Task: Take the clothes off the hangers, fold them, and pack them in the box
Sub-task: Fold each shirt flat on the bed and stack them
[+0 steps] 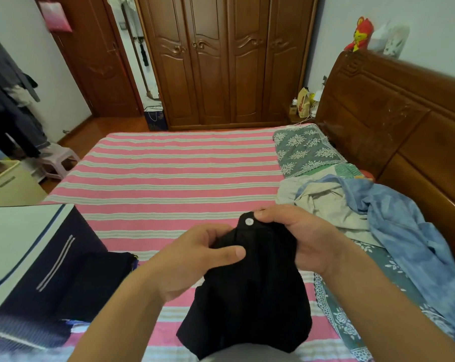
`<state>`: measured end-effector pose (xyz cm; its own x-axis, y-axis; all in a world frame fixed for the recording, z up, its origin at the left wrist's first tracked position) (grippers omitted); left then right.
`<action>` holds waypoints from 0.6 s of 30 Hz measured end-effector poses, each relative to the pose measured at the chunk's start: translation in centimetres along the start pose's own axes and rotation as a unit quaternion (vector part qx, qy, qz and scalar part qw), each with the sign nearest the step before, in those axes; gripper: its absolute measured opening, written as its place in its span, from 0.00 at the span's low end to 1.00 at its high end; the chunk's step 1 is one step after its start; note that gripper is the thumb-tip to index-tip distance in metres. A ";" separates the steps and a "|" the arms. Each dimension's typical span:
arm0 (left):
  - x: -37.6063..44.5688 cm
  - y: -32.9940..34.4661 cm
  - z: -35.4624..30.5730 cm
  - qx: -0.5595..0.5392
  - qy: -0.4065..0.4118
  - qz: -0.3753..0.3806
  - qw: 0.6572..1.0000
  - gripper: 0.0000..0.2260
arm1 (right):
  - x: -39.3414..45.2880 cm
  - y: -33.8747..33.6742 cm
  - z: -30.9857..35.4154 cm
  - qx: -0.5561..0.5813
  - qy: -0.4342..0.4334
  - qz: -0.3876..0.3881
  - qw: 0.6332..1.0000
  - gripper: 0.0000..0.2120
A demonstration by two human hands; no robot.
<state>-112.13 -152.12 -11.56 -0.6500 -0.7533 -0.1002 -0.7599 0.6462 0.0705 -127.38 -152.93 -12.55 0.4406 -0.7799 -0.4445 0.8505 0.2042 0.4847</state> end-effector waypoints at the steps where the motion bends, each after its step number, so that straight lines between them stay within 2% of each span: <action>1: 0.0 0.1 0.2 -0.058 -0.004 0.003 0.998 0.14 | 0.1 -0.8 0.8 -0.061 -0.052 -0.061 0.995 0.05; 2: 0.0 0.3 0.2 -0.118 -0.006 -0.002 0.993 0.14 | 0.0 -1.5 1.7 -0.175 -0.125 -0.150 0.965 0.02; 3: 0.0 0.3 0.2 -0.164 -0.005 -0.015 0.986 0.15 | -0.7 -1.9 2.7 -0.306 -0.204 -0.264 0.892 0.04; 4: 0.0 0.3 0.2 -0.195 -0.003 -0.029 0.980 0.15 | -1.8 -1.7 3.4 -0.392 -0.282 -0.364 0.796 0.05; 5: 0.1 0.3 0.1 -0.215 -0.002 -0.042 0.976 0.16 | -3.2 -1.0 3.6 -0.409 -0.358 -0.408 0.734 0.06; 6: 0.3 0.1 0.1 -0.226 -0.001 -0.055 0.973 0.17 | -4.4 -0.1 3.3 -0.380 -0.414 -0.397 0.725 0.05; 8: 0.5 -0.4 -0.2 -0.227 0.004 -0.076 0.971 0.17 | -5.1 1.0 1.4 -0.319 -0.427 -0.316 0.785 0.05; 10: 0.6 -0.6 -0.5 -0.222 0.009 -0.076 0.972 0.19 | -4.0 1.7 -0.8 -0.311 -0.354 -0.253 0.845 0.09; 12: 0.7 -0.8 -0.7 -0.224 0.017 -0.084 0.971 0.18 | -2.5 1.0 -2.3 -0.250 -0.294 -0.230 0.893 0.12; 14: 0.6 -1.2 -0.3 -0.229 0.015 -0.109 0.967 0.15 | -1.9 -0.3 -2.3 -0.184 -0.285 -0.256 0.905 0.12; 15: 0.6 -1.3 -0.2 -0.236 0.014 -0.114 0.965 0.15 | -1.8 -0.7 -2.1 -0.186 -0.285 -0.256 0.905 0.13; 18: 0.8 -1.4 -0.1 -0.230 0.011 -0.107 0.967 0.19 | -0.9 0.0 -2.5 -0.298 -0.249 -0.207 0.898 0.15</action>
<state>-111.60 -153.61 -11.62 -0.4741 -0.8693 -0.1398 -0.7979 0.3571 0.4855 -127.09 -150.74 -13.98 -0.0055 -0.9996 -0.0295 0.9798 0.0005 -0.1999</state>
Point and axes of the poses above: each hand's wrist, its own x-axis towards the middle knuckle, its own y-axis out of the palm, z = x × y, the point moved 6 cm from there along x, towards the middle knuckle, and after that the axes turned 10 degrees about y, right-handed, at the moved point
